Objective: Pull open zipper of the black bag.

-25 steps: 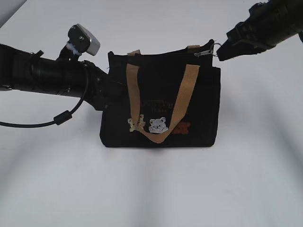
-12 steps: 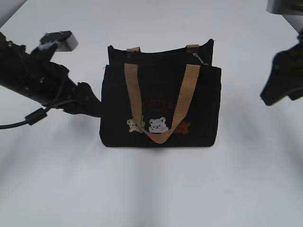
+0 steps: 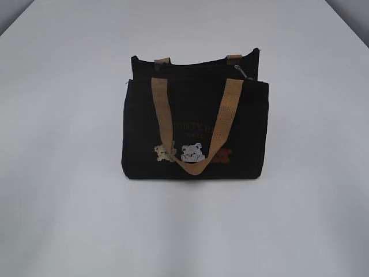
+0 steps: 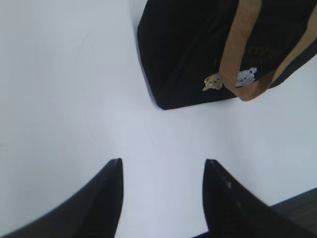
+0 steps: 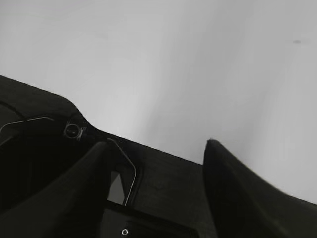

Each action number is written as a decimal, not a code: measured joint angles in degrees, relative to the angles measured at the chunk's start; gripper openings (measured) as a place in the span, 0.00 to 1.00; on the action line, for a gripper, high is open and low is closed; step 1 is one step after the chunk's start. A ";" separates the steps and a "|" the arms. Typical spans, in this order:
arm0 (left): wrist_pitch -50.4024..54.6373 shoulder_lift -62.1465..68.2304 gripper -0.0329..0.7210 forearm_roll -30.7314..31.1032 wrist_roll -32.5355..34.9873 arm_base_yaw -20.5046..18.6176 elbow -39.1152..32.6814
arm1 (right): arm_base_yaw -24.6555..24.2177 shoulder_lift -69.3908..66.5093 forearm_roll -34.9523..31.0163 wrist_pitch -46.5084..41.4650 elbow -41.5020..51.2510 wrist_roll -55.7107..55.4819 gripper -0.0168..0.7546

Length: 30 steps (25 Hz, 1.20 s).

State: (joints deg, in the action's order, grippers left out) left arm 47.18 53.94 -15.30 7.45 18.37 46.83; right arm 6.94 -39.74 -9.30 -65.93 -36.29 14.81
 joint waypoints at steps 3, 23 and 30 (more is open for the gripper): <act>6.22 -15.02 0.56 4.32 -4.24 0.00 -4.83 | 0.00 11.10 1.74 -0.13 5.31 -0.60 0.61; 13.62 -54.47 0.45 15.64 -8.51 0.00 -16.62 | 0.00 39.14 3.37 2.90 8.43 -1.51 0.51; 13.62 -54.47 0.44 15.87 -8.51 0.00 -16.72 | 0.00 40.11 3.25 2.90 8.45 -1.80 0.51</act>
State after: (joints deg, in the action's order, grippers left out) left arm 60.80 -0.53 0.57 -1.06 18.37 30.11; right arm 6.94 0.37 -6.05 -63.04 -27.84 13.01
